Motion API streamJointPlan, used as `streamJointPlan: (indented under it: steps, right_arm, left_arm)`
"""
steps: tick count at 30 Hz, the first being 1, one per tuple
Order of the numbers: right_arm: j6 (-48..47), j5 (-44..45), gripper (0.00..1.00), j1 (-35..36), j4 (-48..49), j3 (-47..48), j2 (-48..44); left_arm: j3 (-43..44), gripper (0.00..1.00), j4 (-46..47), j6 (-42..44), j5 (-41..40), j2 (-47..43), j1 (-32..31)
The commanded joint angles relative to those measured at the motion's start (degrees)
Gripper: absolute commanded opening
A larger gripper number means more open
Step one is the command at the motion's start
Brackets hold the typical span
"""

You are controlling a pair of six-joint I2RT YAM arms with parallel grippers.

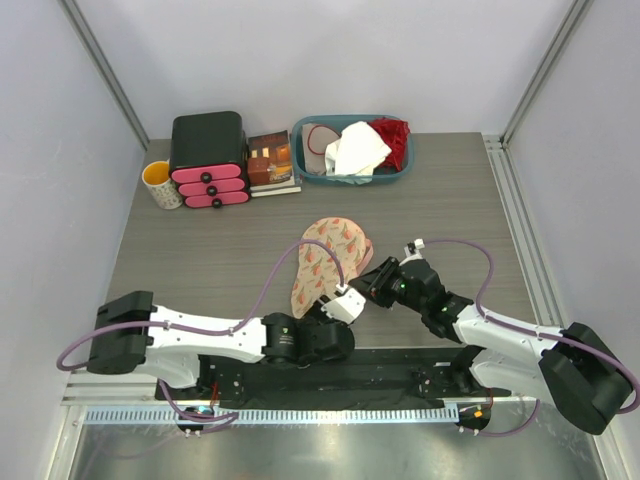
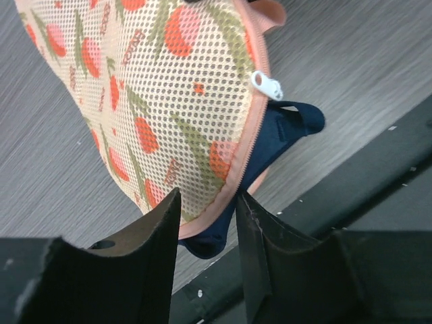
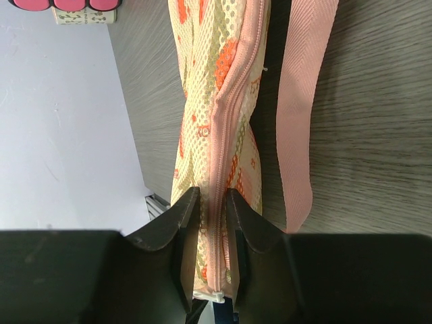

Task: Place the bra in the laundry bag and zip it closed
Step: Adjust the bra in the laundry bag.

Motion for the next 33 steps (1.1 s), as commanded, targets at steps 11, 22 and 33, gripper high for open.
streamJointPlan:
  steps: [11,22,33]
  right_arm:
    - [-3.08,0.01,0.31,-0.02,-0.78,3.15,-1.30]
    - [-24.53,0.18,0.82,-3.36,-24.95,11.34,-6.27]
    - [-25.07,-7.37,0.77,-2.39,-32.35,3.33,-32.05]
  left_arm:
    - [7.07,0.02,-3.81,-0.84,-7.13,6.69,1.53]
    - [9.09,0.00,-0.38,-1.54,3.25,1.24,6.89]
    - [15.68,0.00,-2.40,-2.24,10.01,4.40,12.26]
